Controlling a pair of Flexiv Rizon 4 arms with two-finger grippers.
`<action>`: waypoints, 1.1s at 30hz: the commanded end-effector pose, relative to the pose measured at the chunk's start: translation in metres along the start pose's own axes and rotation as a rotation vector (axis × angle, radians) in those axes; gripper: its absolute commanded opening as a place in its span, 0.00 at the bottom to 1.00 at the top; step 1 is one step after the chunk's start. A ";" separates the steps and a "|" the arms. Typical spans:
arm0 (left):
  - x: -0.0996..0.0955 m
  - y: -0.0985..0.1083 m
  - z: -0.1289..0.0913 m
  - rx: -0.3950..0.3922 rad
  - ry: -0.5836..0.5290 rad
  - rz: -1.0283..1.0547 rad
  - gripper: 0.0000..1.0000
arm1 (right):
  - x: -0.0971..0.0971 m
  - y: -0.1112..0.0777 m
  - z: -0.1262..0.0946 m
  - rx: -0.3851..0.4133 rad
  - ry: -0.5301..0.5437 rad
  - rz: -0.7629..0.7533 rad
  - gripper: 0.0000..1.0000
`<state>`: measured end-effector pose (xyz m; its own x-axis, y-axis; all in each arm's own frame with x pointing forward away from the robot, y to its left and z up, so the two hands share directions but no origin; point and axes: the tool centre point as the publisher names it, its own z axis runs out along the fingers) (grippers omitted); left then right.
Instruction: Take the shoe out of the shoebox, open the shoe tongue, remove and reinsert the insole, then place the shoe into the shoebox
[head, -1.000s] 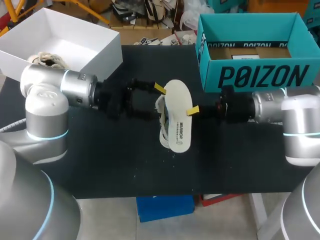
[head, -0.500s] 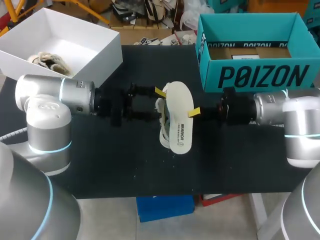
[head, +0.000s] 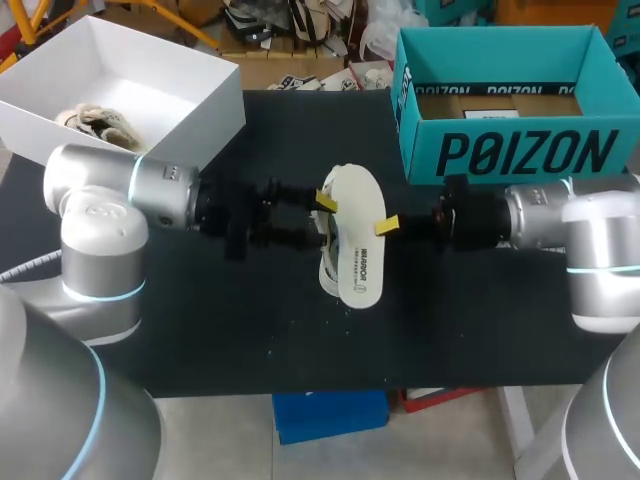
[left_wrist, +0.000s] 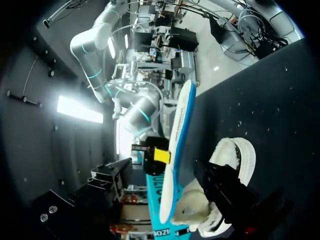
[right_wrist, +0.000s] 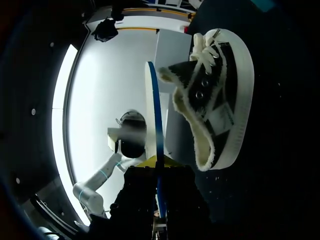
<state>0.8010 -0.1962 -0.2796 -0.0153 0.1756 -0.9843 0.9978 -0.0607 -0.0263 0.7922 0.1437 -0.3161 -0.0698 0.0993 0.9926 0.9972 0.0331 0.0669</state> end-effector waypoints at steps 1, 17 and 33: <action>0.000 0.001 0.001 0.001 0.003 0.001 1.00 | 0.000 0.002 0.002 0.001 -0.006 0.003 0.00; 0.003 0.004 0.004 -0.015 -0.014 0.005 0.33 | 0.003 -0.002 -0.001 -0.002 -0.017 0.009 0.00; 0.008 0.009 0.029 -0.008 0.008 0.013 0.53 | 0.001 -0.005 -0.003 -0.008 -0.011 0.015 0.00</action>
<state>0.8058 -0.2157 -0.2915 -0.0024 0.1748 -0.9846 0.9983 -0.0576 -0.0127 0.7884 0.1398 -0.3142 -0.0558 0.1097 0.9924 0.9982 0.0273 0.0531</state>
